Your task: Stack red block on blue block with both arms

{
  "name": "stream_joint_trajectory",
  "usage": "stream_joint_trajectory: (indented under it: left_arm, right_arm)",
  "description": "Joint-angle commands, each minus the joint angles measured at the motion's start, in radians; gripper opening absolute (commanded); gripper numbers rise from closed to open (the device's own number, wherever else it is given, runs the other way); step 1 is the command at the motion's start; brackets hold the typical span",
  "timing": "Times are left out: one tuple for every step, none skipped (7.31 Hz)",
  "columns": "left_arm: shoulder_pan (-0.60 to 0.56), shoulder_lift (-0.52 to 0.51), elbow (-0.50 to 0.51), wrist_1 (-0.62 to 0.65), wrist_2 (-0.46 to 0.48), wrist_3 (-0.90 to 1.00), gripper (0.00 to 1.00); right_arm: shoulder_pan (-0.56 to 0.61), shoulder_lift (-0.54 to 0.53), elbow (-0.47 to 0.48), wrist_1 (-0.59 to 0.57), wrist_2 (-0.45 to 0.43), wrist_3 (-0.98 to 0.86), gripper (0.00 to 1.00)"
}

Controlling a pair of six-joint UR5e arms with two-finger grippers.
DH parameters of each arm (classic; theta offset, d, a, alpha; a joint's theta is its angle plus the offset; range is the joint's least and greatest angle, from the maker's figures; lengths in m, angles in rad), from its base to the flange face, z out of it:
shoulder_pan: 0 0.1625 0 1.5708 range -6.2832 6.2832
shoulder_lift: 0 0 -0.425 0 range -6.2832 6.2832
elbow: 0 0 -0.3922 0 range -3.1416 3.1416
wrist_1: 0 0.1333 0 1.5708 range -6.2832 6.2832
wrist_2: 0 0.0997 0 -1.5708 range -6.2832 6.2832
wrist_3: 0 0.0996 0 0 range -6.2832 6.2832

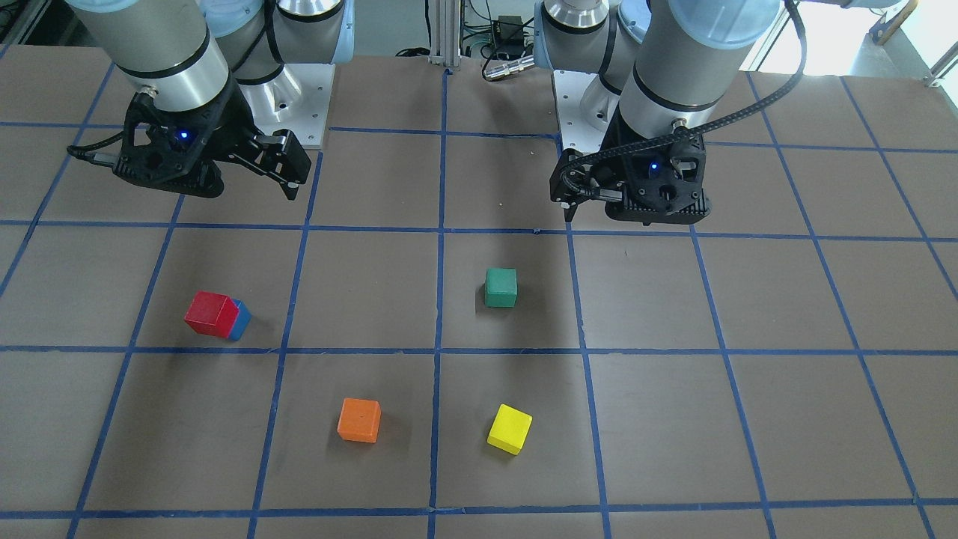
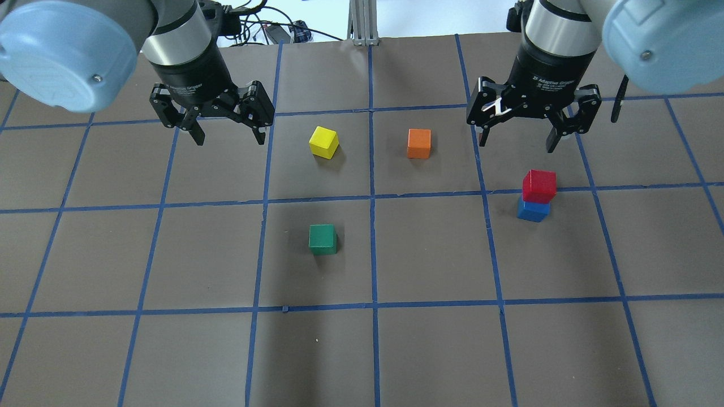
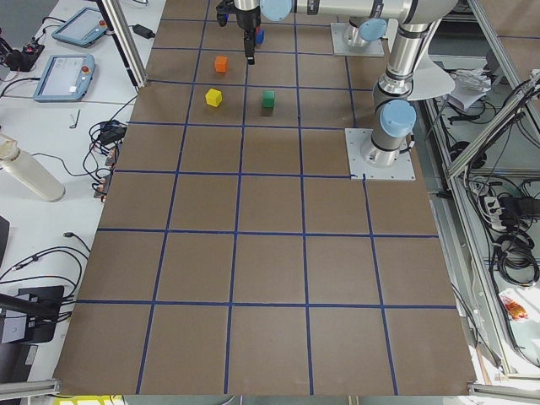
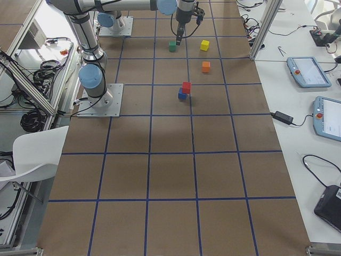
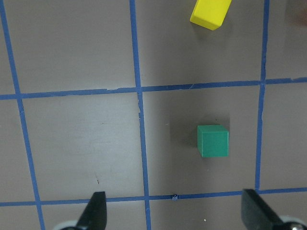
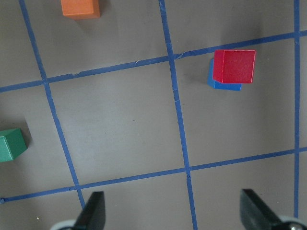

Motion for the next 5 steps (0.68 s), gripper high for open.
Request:
stream_joint_trajectory:
  left_arm:
    - [-0.002,0.000,0.000,0.002,-0.003,-0.001,1.00]
    - [-0.002,-0.002,0.000,0.002,-0.001,0.000,1.00]
    - [0.000,-0.002,0.002,0.002,0.002,0.000,1.00]
    - [0.001,-0.002,0.002,0.003,0.006,0.002,1.00]
    - [0.001,0.000,0.003,0.003,0.008,0.002,1.00]
  right_arm:
    - [0.000,-0.001,0.001,-0.002,-0.001,0.000,1.00]
    - [0.000,0.001,-0.005,0.000,-0.001,-0.003,1.00]
    - [0.000,-0.001,-0.005,0.001,0.004,0.000,1.00]
    - [0.000,-0.001,-0.004,0.006,0.007,0.000,1.00]
    - [0.000,-0.001,-0.004,0.007,0.003,-0.003,1.00]
